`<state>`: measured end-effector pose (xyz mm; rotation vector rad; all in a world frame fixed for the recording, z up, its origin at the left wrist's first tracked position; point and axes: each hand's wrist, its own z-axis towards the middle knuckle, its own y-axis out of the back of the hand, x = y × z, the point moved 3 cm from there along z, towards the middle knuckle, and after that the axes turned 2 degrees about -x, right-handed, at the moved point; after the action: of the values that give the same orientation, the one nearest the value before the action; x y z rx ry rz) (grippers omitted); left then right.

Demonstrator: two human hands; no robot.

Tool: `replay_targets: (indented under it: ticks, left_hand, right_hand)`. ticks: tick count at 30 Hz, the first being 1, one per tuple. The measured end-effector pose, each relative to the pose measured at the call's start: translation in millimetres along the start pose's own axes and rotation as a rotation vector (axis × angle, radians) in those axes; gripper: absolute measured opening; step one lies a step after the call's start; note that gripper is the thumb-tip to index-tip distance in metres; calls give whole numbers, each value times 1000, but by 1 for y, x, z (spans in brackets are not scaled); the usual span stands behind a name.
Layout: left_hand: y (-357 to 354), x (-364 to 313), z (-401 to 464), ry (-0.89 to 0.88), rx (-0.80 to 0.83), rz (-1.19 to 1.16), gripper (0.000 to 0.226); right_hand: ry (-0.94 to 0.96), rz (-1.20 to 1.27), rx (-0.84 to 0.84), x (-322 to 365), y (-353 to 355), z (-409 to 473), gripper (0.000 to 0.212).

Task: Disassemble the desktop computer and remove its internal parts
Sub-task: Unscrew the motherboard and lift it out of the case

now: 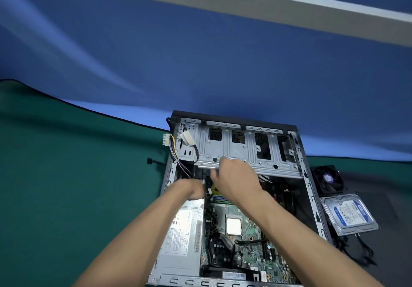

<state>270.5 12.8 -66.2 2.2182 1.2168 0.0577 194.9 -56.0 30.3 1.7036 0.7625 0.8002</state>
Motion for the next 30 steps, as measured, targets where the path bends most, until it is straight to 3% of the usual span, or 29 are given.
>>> replay_targets:
  ticks: [4, 7, 10, 13, 15, 17, 20, 26, 28, 30]
  left_hand:
    - [1, -1, -2, 6, -16, -18, 42]
    - [0, -1, -2, 0, -6, -24, 45]
    - [1, -2, -4, 3, -16, -19, 43]
    - [2, -3, -6, -15, -4, -10, 43]
    - [3, -4, -6, -14, -5, -5, 43]
    - [3, -4, -7, -6, -17, 2, 42]
    - [3, -4, -7, -19, -19, 10, 41]
    - [4, -4, -3, -59, 14, 77, 36]
    - [3, -4, -1, -63, 19, 82, 27]
    - [3, -5, 0, -63, 17, 60, 29]
  right_hand:
    - [-21, 142, 185, -7, 5, -4, 33]
    - [-20, 90, 113, -7, 5, -11, 37]
    - [40, 185, 69, 0, 2, -16, 23]
    - [-11, 240, 54, 1, 2, -16, 35]
    - [-38, 201, 12, -1, 3, -16, 32]
    - [7, 204, 17, -1, 3, -16, 21]
    - [85, 206, 55, 4, 3, -16, 21]
    - [38, 228, 42, 1, 3, -14, 23]
    - [33, 301, 99, -2, 3, -13, 34]
    - [-8, 292, 75, -5, 6, -13, 27]
